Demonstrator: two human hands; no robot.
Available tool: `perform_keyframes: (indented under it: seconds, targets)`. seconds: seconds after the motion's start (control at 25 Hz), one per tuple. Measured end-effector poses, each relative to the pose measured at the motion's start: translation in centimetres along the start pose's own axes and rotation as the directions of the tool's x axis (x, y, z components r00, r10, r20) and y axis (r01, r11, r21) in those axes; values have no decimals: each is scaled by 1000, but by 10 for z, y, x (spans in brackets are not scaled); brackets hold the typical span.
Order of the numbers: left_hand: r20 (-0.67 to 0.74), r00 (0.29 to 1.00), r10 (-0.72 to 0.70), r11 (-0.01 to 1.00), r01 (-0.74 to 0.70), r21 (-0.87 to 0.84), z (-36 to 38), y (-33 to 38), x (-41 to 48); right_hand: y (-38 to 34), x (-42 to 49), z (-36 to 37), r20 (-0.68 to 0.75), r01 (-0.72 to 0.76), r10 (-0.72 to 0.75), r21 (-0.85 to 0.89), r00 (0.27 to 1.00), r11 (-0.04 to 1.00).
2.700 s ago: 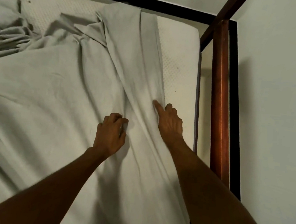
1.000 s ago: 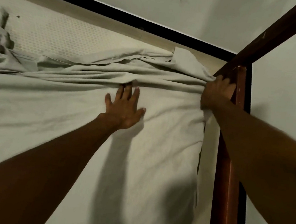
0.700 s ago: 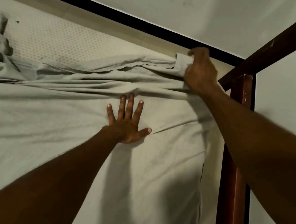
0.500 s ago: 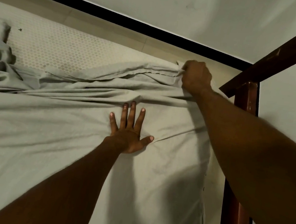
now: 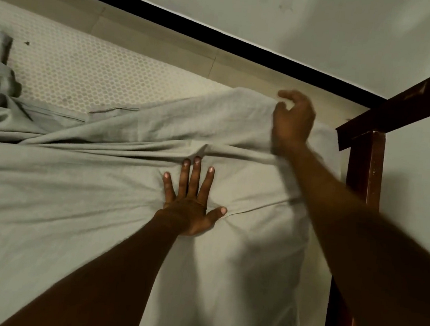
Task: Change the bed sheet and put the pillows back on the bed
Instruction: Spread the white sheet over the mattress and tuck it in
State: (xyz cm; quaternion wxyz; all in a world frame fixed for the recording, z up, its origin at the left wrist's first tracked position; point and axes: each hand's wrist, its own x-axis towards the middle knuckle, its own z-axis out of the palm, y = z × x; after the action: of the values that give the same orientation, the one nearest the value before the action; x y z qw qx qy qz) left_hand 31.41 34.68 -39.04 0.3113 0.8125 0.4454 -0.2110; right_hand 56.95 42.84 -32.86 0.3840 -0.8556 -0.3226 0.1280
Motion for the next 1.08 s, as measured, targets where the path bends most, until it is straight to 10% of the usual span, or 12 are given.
perform_keyframes:
  seconds: [0.2, 0.44, 0.56, 0.64, 0.76, 0.92, 1.08]
  targets:
    - [132, 991, -31, 993, 16, 119, -1, -3, 4, 20, -201, 36, 273, 144, 4, -521, 962, 842]
    - [193, 981, 4, 995, -24, 99, -12, -3, 3, 44, -198, 45, 422, 178, 109, -585, 900, 791]
    - [-140, 967, 214, 972, -225, -67, -34, -30, -17, 45, -196, 41, 486, 186, 142, -564, 862, 804]
    - [-578, 770, 271, 885, -436, -165, -61, -67, -31, 42, -195, 40, 477, 173, 135, -546, 869, 820]
    - [-792, 597, -130, 937, -186, -295, -103, -137, -28, 43, -197, 42, 480, 170, 141, -548, 866, 819]
    - [-457, 812, -363, 931, 297, -212, -147, -174, -24, 34, -202, 33, 475, 190, 139, -580, 869, 792]
    - [-529, 739, -417, 900, 256, -352, -184, -156, -15, -1, -240, 18, 245, 182, -49, -557, 968, 810]
